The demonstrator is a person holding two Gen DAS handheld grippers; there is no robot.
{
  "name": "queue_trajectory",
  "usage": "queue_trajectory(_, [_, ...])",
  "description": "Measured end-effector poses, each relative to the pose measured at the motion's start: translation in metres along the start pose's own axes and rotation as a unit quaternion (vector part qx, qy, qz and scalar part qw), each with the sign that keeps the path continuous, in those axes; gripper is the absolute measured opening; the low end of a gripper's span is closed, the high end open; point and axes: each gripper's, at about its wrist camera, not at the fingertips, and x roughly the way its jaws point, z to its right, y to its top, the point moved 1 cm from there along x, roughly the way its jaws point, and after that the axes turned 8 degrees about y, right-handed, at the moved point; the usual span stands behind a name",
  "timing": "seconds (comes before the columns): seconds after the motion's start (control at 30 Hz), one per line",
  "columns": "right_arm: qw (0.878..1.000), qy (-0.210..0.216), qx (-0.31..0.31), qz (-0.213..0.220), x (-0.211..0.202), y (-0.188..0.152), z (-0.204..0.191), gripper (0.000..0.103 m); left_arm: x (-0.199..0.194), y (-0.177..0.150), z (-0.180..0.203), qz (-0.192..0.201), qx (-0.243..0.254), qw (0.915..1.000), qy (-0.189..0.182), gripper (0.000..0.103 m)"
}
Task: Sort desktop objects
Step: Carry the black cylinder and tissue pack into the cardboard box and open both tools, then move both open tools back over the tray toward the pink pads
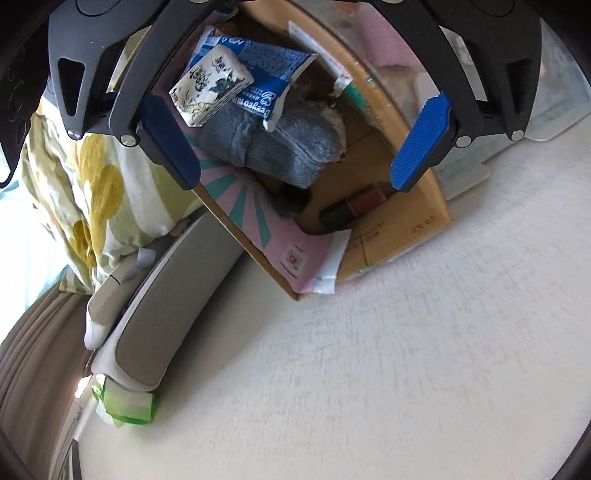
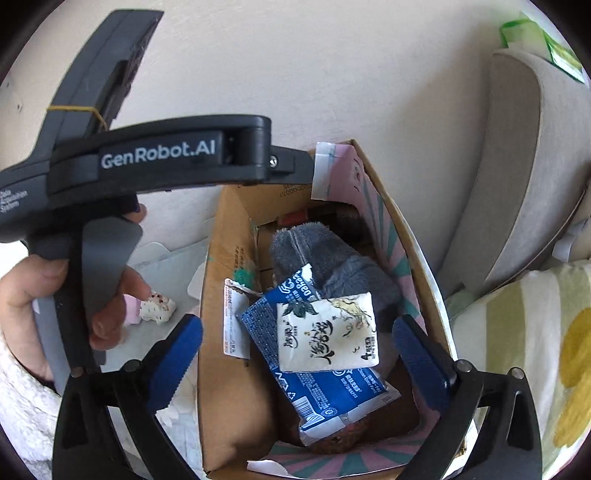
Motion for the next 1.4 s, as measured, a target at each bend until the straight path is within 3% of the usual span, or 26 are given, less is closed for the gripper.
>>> queue_trajectory(0.27, [1.000, 0.020, 0.000, 0.011, -0.007, 0.002, -0.018, 0.103, -0.017, -0.022, -0.012, 0.019, 0.008, 0.9994, 0.029, 0.103])
queue_trajectory(0.5, [0.998, 0.017, -0.052, 0.023, -0.019, 0.001, -0.054, 0.103, -0.055, -0.047, -0.044, 0.070, 0.001, 0.9932, 0.093, 0.103])
queue_trajectory(0.83, [0.993, 0.027, -0.115, 0.002, -0.018, 0.001, -0.106, 0.103, -0.103, -0.091, -0.115, 0.088, -0.089, 0.9825, 0.138, 0.103])
queue_trajectory(1.0, [0.987, 0.070, -0.133, 0.049, -0.035, 0.002, -0.131, 0.103, -0.124, -0.122, -0.156, 0.090, -0.129, 0.9718, 0.176, 0.103])
queue_trajectory(1.13, [0.986, 0.069, -0.144, 0.043, -0.029, 0.008, -0.151, 0.103, -0.137, -0.148, -0.189, 0.089, -0.174, 0.9609, 0.196, 0.103])
queue_trajectory(1.23, [0.983, 0.092, -0.148, 0.057, -0.032, 0.009, -0.166, 0.103, -0.150, -0.169, -0.213, 0.095, -0.207, 0.9517, 0.206, 0.103])
queue_trajectory(1.4, [0.982, 0.106, -0.157, 0.025, -0.007, 0.005, -0.188, 0.103, -0.170, -0.205, -0.247, 0.105, -0.248, 0.9354, 0.229, 0.103])
